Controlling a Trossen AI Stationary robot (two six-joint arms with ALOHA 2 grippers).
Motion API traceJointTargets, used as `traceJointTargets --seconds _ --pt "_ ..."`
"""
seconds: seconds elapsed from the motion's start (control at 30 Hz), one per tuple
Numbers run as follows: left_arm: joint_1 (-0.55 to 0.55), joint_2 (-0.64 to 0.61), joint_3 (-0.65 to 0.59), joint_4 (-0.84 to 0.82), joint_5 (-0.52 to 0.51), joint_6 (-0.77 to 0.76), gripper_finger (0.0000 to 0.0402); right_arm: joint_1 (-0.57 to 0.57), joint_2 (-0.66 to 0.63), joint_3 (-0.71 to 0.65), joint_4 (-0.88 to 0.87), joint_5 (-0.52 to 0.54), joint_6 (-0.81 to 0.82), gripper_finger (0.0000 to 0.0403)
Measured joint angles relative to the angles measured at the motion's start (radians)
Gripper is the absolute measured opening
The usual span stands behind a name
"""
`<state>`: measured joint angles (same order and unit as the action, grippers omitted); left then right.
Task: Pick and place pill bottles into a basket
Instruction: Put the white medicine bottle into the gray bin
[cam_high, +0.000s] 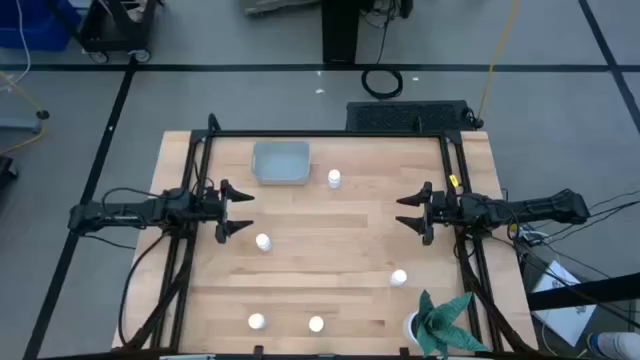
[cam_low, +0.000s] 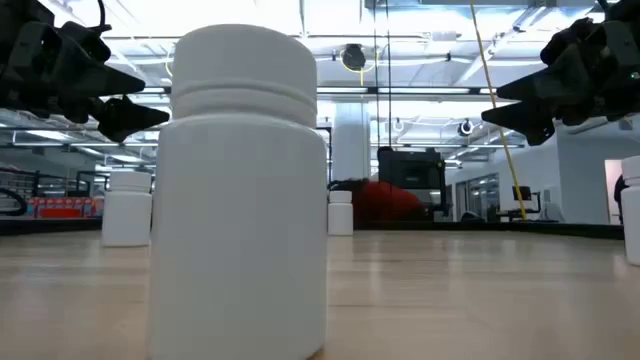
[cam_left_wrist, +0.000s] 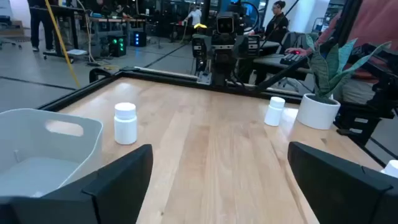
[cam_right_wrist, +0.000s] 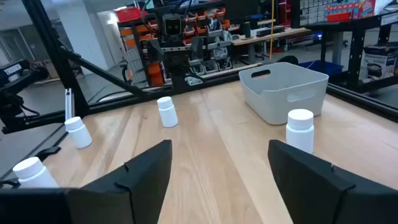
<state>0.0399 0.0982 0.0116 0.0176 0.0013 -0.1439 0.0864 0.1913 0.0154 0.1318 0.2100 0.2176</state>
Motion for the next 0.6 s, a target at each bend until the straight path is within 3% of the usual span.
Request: traceJointTargets --seconds 0.37,0.6 --pt "0.0 0.0 -0.001 0.013 -0.003 0.008 0.0376 0.0 0.0 0.0 0.023 0.002 0.032 0.0258" --pt "0.0 0.0 -0.001 0.014 -0.003 0.008 0.0376 -0.004 0.003 0.005 0.266 0.001 0.015 0.0258"
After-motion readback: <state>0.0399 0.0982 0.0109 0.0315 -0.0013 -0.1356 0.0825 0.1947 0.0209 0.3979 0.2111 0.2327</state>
